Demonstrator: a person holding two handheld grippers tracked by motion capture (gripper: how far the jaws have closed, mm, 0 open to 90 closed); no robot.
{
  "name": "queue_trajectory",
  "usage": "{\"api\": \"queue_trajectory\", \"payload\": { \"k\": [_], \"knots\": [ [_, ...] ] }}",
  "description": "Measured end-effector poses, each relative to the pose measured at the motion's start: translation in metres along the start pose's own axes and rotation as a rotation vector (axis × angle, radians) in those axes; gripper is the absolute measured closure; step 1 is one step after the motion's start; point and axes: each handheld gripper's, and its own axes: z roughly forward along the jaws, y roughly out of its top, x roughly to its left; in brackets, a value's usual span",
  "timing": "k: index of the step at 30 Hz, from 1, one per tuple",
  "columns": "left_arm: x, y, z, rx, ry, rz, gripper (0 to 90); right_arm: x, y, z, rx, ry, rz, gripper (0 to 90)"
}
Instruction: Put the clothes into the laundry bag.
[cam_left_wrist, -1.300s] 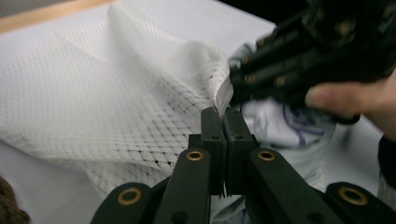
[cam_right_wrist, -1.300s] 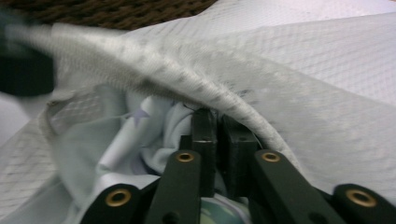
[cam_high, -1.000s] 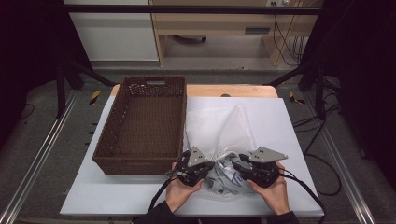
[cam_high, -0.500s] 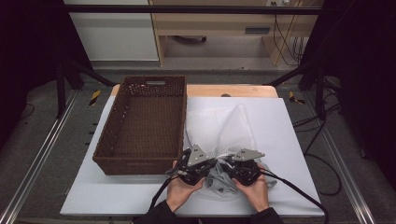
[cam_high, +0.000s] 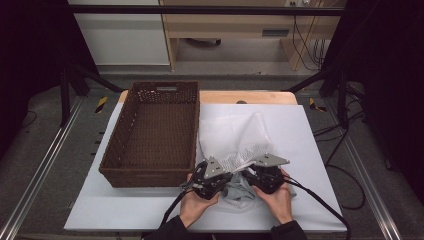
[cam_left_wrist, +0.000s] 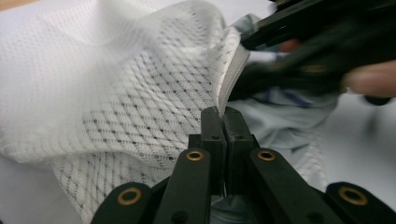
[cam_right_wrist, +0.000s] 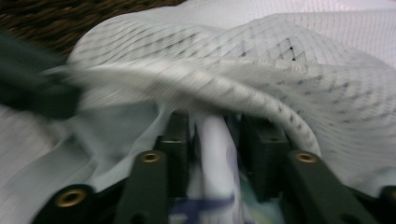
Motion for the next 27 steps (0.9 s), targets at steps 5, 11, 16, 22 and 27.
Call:
{"api": "queue_trajectory", "payload": {
  "k": [5, 11, 16, 22, 27],
  "knots": [
    [0.003, -0.002, 0.001, 0.004, 0.014, -0.004, 88.8, 0.004, -0.001, -0.038, -0.015, -0.019, -0.092, 36.6],
    [0.004, -0.002, 0.000, 0.005, 0.022, 0.002, 88.7, -0.012, -0.021, -0.045, 0.022, -0.046, -0.029, 29.5],
    [0.005, -0.002, -0.001, 0.000, 0.021, 0.004, 88.7, -0.013, -0.029, -0.028, 0.071, -0.040, -0.017, 61.7],
    [0.005, 0.001, -0.002, -0.011, 0.019, -0.002, 88.7, -0.017, -0.018, -0.036, 0.056, -0.011, 0.014, 83.7],
    [0.004, 0.008, -0.008, -0.043, 0.013, -0.012, 88.8, -0.002, 0.006, -0.055, -0.059, 0.047, -0.042, 83.8]
  ]
}}
